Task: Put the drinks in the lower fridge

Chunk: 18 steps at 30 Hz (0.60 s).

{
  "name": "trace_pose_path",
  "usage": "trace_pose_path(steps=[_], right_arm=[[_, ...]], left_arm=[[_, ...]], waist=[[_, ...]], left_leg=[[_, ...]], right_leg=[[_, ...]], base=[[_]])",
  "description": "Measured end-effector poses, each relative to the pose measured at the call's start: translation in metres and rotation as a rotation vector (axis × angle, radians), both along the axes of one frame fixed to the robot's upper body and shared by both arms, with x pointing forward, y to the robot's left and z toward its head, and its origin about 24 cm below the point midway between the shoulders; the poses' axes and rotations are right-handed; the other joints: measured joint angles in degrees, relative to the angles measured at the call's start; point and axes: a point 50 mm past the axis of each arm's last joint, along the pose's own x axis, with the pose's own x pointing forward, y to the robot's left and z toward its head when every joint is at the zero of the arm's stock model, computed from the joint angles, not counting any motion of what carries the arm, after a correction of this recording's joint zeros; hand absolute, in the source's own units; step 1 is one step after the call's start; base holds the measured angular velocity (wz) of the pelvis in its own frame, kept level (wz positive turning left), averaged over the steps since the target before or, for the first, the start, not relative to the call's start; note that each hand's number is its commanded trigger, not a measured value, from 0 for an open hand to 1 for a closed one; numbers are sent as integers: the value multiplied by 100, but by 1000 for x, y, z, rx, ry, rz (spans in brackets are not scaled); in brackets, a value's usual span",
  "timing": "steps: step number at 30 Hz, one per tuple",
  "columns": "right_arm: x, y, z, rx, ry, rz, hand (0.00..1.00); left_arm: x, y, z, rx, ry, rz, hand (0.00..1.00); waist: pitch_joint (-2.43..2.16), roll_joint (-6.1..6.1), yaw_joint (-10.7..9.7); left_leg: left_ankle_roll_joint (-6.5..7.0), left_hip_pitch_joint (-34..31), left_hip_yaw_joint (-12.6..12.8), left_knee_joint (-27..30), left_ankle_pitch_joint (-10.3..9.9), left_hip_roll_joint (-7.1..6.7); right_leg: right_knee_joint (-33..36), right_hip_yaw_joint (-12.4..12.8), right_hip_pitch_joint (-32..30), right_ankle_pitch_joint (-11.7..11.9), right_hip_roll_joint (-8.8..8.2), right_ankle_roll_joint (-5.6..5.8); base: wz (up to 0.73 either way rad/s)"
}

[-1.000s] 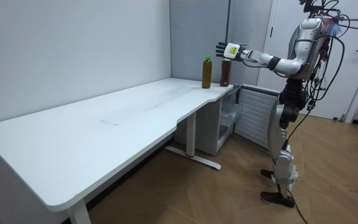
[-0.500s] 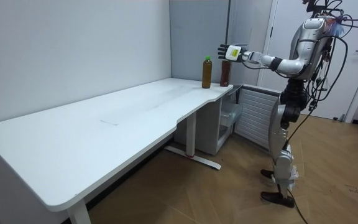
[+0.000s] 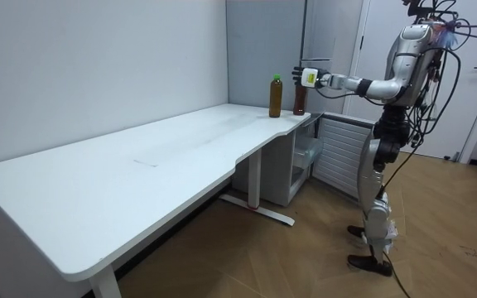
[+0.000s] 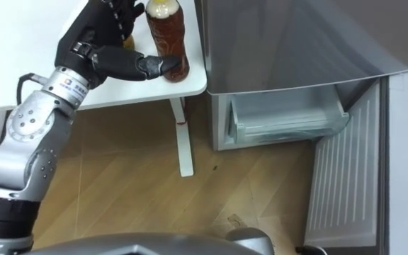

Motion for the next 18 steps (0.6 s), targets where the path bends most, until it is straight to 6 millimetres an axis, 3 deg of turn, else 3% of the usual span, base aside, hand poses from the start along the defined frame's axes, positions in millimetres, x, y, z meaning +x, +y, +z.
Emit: trace_pose_path(steps=[13, 18], right_arm=[[-3, 0, 0, 6, 17, -2, 0], [-6, 0, 0, -4, 35, -8, 0]], left_arm=[[4, 0, 1, 1, -4, -15, 0], [8, 5, -8, -10, 48, 8, 0]], waist=[[5, -12, -1], [-10, 10, 1]], left_leg=[[0, -17, -2, -9, 0, -1], [0, -21, -1, -8, 0, -2]], right_leg=[[4, 26, -57, 0, 3, -1], [-2, 52, -67, 0, 8, -1]], base=[[0], [0]])
